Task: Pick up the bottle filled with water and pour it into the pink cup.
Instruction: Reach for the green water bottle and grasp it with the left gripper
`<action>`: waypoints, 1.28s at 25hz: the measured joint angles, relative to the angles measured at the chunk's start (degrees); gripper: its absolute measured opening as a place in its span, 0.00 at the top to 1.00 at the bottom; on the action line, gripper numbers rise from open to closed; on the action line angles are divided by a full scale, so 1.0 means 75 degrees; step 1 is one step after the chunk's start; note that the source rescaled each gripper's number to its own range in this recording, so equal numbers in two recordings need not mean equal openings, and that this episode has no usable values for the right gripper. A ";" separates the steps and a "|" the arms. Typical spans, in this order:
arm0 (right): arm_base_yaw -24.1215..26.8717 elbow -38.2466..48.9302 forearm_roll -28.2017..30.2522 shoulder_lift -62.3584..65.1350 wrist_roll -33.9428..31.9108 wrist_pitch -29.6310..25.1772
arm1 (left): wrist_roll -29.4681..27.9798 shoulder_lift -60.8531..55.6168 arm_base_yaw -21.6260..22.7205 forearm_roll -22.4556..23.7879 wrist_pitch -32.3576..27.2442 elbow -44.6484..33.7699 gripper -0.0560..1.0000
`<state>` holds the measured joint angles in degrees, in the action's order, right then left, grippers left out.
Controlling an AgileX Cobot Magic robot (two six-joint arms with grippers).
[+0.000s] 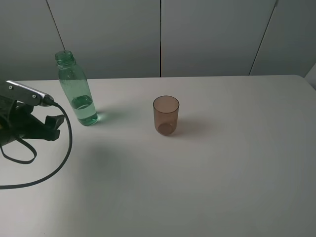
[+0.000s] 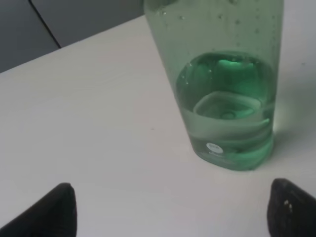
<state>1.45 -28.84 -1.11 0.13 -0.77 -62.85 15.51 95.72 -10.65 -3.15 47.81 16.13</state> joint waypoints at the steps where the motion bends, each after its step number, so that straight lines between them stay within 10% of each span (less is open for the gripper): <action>1: 0.0000 0.0000 0.0000 0.0000 0.0000 0.0000 | 0.0000 0.0000 0.0056 0.0048 0.0021 0.0000 0.03; 32: 0.0000 0.0000 0.0000 0.0000 0.0000 0.0000 | -0.0006 0.2435 0.0195 0.1018 0.1691 0.1656 0.03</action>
<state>1.45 -28.84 -1.11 0.13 -0.77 -62.85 15.46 113.99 -9.19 4.48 60.49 28.55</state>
